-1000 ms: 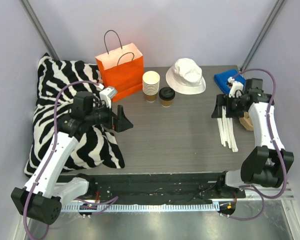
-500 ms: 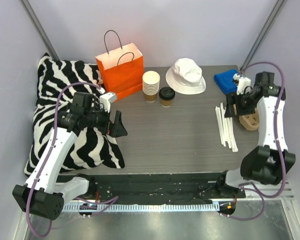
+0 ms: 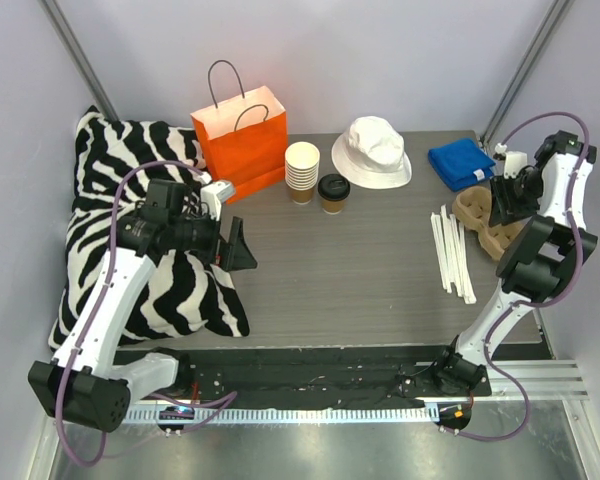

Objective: Pack the takeout coffee

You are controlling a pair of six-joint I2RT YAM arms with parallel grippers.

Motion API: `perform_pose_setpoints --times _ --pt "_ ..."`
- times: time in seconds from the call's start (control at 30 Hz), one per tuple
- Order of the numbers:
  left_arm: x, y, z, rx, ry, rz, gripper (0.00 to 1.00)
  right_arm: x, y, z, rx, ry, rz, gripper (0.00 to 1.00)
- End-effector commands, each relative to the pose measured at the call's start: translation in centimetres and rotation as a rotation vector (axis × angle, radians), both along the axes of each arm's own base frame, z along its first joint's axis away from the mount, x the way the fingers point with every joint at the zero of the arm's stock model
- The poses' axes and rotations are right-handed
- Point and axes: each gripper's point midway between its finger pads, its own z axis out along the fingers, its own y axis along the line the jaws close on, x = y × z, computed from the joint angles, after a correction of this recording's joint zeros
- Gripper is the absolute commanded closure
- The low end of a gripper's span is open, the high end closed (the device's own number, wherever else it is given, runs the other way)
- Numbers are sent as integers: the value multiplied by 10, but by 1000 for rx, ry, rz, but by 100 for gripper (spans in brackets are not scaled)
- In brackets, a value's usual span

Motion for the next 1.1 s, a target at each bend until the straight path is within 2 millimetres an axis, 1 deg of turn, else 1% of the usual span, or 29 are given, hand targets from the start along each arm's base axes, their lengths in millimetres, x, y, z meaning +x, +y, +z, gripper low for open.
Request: perform_pose_setpoints --times 0.0,0.07,0.13,0.27,0.33,0.57,0.83,1.07 --pt "8 -10 18 -70 -11 -13 0 -8 5 2 18 46 25 59" --pt "11 -12 17 -81 5 -13 0 -9 4 -9 23 70 8 60" --pt "11 -15 18 -99 22 -18 0 -7 0 -13 13 70 -4 61" --pt "16 -22 22 -143 46 -32 0 -7 0 -25 21 102 -39 64" --pt "17 -25 21 -159 63 -44 1 -8 -1 -32 20 111 -58 65" --pt "20 -29 14 -198 101 -45 2 -8 -3 -42 17 129 -90 69" --pt "20 -29 15 -218 104 -43 2 1 -9 -47 -7 109 -123 69" --pt "22 -28 15 -241 121 -24 2 5 -6 -52 22 113 -140 69"
